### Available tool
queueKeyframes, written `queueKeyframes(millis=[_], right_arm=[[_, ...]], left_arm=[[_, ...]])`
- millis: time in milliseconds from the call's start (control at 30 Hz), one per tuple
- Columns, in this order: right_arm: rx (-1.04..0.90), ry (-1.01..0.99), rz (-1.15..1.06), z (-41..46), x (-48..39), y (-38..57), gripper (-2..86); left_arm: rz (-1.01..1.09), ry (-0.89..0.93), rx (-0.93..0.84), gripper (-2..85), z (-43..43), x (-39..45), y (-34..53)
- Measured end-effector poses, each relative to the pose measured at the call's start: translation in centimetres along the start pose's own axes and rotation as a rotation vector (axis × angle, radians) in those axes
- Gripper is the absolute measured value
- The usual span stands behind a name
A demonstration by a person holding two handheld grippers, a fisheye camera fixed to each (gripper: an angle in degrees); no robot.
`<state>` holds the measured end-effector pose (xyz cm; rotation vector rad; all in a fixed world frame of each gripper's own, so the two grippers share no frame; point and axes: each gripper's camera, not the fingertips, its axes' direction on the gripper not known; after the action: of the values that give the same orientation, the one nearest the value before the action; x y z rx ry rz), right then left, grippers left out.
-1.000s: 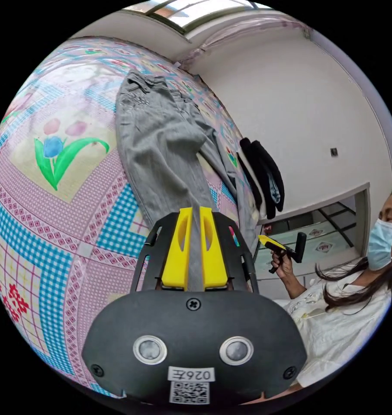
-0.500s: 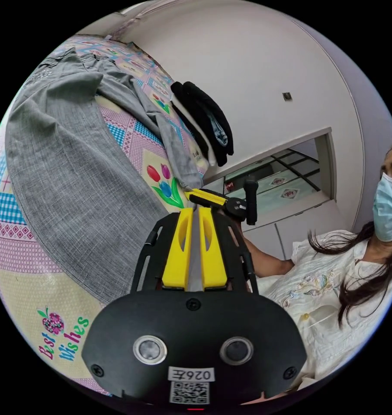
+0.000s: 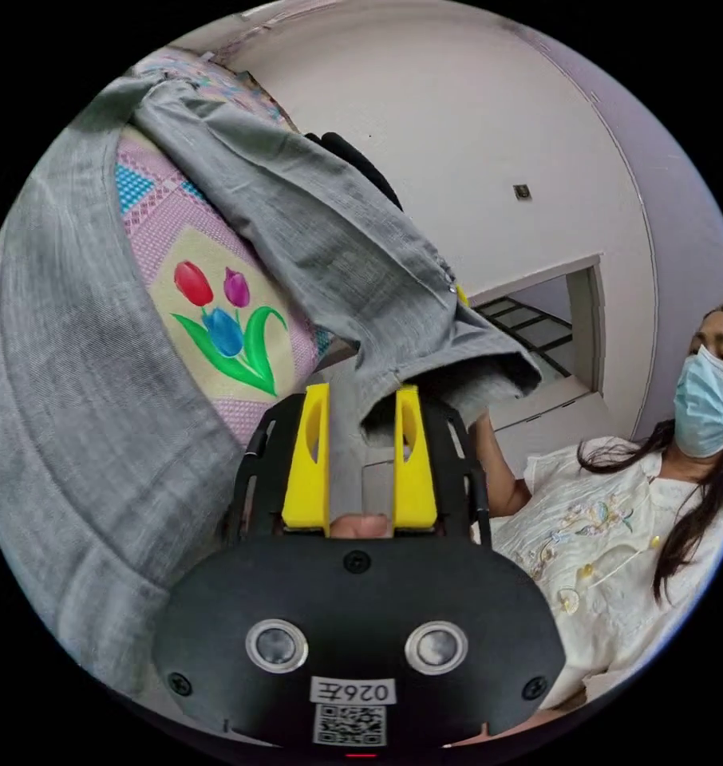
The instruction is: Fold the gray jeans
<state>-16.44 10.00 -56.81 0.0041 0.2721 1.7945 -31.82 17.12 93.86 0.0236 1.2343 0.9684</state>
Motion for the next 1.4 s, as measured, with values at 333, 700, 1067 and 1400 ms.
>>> queueKeyframes(millis=[333,700,1067,1400], right_arm=[[-0.209,-0.225,0.088,-5.6,0.4,-5.8,-0.7],[-0.254,0.531,0.113,-21.4,6.3,-1.8,8.4],[-0.443,0.361,0.072,-13.9,13.4,3.6,23.8],[-0.419,-0.128,-0.018,-11.8,5.1,1.8,-1.0]], left_arm=[[-0.055,0.312,0.37,-0.7,6.7,0.4,3.5],[-0.062,-0.496,-0.028,-0.9,18.4,1.6,9.2],[-0.032,-0.334,0.096,-0.9,23.4,3.9,8.7],[0.237,-1.087,0.038,-0.8,29.8,15.4,11.7]])
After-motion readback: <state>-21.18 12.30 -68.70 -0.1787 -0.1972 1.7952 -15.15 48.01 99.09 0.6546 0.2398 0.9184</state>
